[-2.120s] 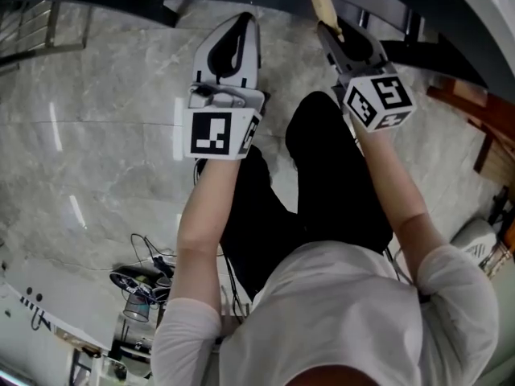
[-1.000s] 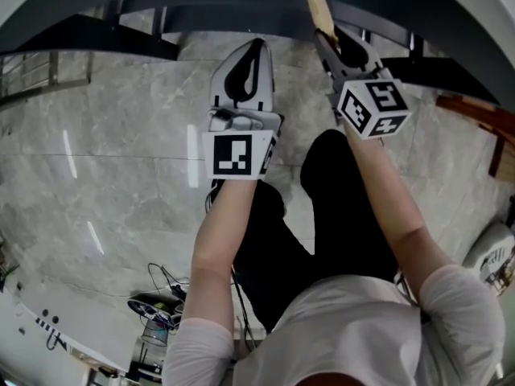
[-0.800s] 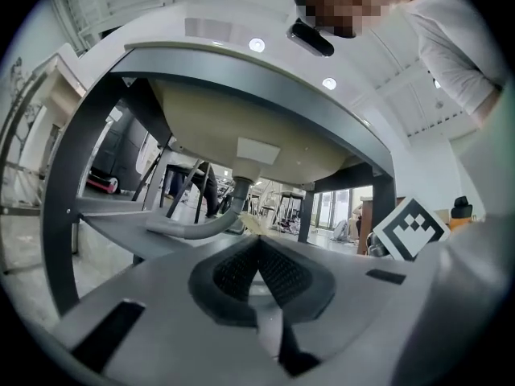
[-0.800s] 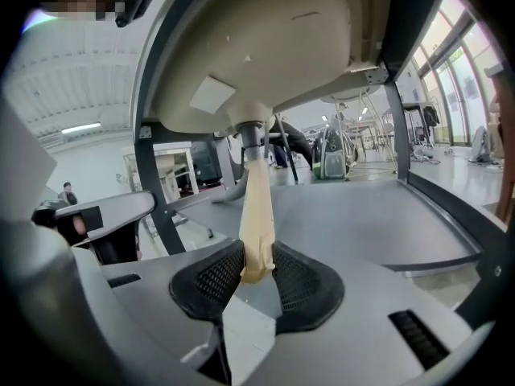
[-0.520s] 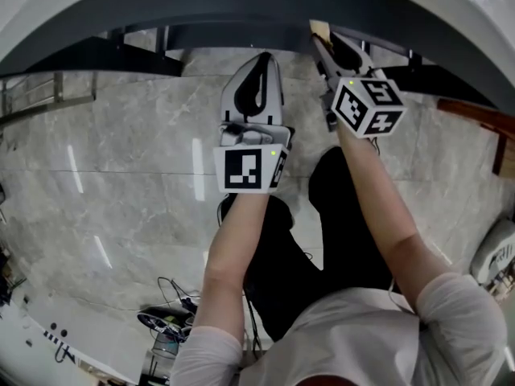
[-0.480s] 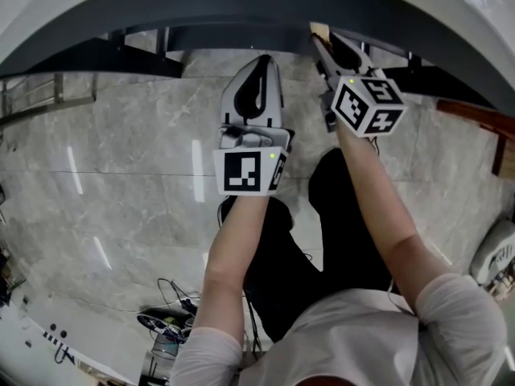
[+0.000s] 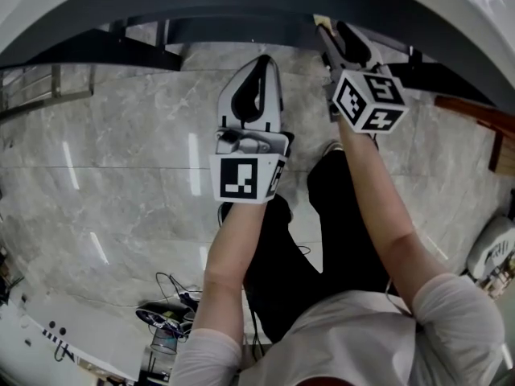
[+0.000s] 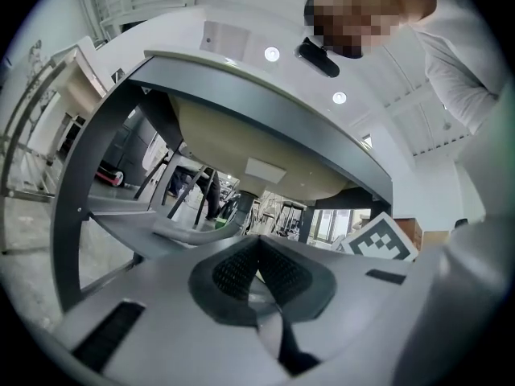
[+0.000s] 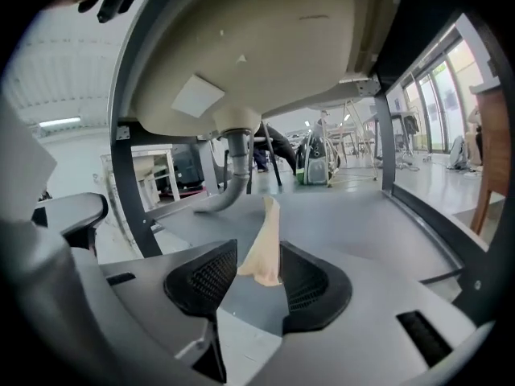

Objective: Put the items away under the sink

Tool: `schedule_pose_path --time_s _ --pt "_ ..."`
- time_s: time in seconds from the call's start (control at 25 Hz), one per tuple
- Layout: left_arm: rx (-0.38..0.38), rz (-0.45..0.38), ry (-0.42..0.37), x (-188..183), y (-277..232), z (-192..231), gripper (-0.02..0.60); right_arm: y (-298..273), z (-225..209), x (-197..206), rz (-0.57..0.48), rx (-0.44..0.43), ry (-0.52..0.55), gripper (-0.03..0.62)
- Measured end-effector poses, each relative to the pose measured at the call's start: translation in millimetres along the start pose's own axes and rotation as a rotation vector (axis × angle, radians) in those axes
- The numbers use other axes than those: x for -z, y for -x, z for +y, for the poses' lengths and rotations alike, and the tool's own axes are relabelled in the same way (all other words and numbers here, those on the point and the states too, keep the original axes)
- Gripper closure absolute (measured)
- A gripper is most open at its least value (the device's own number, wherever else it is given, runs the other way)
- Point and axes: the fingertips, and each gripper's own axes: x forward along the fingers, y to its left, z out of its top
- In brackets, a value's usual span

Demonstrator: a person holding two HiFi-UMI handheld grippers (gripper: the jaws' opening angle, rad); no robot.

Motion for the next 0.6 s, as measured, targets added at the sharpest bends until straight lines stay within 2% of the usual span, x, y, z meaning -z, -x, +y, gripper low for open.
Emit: schedule_pose_path --time_s 0.24,0.48,0.6 --pt "-0.026 0.064 0.003 -3 13 -5 0.578 27 17 -7 0.036 -0.013 0.082 0.41" --pt "-0.038 0.09 0.01 -15 19 -23 0.578 55 25 -7 0.075 -0.029 0.1 0.485" --pt "-0.051 0.103 0.024 -16 22 -30 0.578 61 24 -14 0.075 -0.037 0.109 0.496"
